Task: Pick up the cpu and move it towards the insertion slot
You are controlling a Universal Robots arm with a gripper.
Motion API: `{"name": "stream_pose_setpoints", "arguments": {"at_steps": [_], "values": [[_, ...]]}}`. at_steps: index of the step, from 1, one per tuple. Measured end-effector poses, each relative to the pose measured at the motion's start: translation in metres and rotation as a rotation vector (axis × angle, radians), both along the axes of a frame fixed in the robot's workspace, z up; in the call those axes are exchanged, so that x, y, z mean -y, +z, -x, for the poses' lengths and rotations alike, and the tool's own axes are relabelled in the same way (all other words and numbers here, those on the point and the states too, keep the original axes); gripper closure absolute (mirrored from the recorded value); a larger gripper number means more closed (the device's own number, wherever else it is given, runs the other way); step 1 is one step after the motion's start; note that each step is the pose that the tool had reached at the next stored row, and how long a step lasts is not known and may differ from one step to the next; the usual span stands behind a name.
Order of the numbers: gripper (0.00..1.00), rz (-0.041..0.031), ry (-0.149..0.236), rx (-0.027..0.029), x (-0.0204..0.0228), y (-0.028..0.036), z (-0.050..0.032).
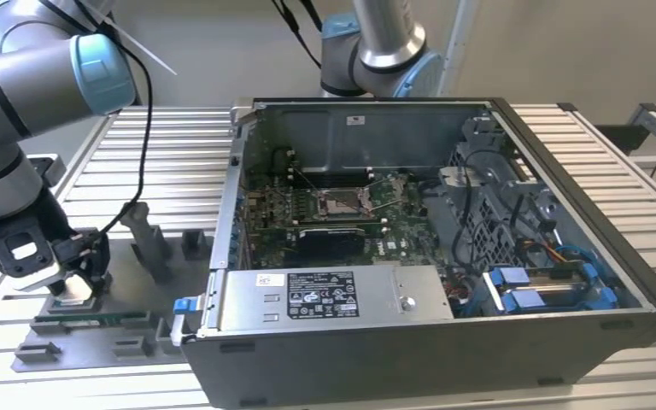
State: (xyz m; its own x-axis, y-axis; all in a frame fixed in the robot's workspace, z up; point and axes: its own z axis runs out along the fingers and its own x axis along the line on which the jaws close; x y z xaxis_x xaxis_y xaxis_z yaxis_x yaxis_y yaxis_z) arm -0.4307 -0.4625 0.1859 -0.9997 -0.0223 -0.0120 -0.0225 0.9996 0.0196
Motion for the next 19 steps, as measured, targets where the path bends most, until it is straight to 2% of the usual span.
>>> {"name": "stream_pose_setpoints", "arguments": {"at_steps": [3,6,14,19], "values": [[1.0,-0.0003,0.0,0.0005,0.0,0.0014,0.0],[1.0,-0.0001,0.0,0.0001,0.0,0.0068,0.0],[1.0,-0.0001,0.0,0.0001,0.0,0.0245,0.0],[1.0,0.0,0.0,0.0,0.0,0.0387,0.0]]}}
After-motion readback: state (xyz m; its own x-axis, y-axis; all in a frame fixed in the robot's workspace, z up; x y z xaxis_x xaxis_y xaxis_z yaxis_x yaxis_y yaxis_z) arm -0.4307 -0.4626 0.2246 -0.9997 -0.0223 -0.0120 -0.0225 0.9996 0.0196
